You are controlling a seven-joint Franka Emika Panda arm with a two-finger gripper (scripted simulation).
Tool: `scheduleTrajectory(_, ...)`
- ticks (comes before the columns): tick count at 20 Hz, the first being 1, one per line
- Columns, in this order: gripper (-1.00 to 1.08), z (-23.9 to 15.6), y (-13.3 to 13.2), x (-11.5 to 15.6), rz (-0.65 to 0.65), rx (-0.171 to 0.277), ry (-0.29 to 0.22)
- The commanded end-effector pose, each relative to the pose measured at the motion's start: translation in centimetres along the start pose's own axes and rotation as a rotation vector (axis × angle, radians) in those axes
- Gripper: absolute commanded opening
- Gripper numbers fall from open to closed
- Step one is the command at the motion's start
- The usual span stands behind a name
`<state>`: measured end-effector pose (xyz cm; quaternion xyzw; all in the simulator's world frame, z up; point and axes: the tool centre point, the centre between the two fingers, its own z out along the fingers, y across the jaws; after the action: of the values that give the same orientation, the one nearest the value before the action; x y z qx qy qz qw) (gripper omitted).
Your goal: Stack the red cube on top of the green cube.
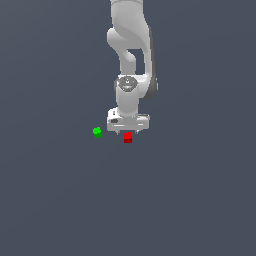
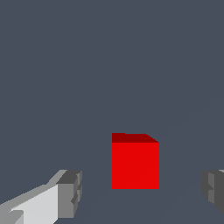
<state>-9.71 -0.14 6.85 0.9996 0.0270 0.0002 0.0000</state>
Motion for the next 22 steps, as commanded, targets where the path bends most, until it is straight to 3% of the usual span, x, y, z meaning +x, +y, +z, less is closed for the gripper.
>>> scheduleTrajectory(1, 1.0, 0.4, 0.0, 0.0, 0.0, 0.0, -0.001)
scheduleTrajectory(16, 1.0, 4.9, 0.0, 0.0, 0.001, 0.0, 0.0)
scheduleTrajectory(17, -1.0, 4.9, 0.0, 0.0, 0.001, 0.0, 0.0)
scheduleTrajectory(22, -1.0, 4.9, 0.0, 0.0, 0.001, 0.0, 0.0)
